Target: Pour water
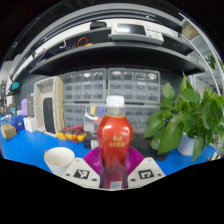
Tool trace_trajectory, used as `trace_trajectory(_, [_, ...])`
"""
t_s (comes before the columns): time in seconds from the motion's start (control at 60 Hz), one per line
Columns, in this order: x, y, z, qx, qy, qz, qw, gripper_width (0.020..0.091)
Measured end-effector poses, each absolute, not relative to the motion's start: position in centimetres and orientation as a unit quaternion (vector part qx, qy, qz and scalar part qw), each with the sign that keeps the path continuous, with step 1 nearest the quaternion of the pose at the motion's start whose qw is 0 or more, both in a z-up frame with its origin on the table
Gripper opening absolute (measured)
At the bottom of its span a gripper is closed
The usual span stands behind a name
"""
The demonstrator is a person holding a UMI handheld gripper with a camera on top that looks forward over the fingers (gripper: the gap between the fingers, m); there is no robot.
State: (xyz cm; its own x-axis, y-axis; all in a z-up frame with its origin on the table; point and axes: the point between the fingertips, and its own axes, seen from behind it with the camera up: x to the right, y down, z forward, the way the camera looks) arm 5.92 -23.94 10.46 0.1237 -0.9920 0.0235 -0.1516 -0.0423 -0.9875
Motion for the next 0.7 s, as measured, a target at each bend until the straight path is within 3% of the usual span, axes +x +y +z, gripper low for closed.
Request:
trace_trajectory(0.217, [5.9,-23.9,10.8,-0.563,0.482,-0.459,0.489,0.03])
trace_trajectory(0.417, [5.3,-24.1,10.7,-0.563,0.497,-0.447,0.486,0.0474])
trace_trajectory(0.45, [4.9,-24.0,10.5,-0.566,0.503,-0.44,0.483,0.0572])
trace_trajectory(0.467, [4.7,-24.0,10.5,-0.567,0.506,-0.436,0.482,0.0582])
trace_trajectory(0.567, [2.8,-23.8,10.7,-0.569,0.511,-0.433,0.478,0.088])
trace_trajectory(0.7, [-1.0,-24.4,10.8,-0.555,0.524,-0.448,0.466,0.0855])
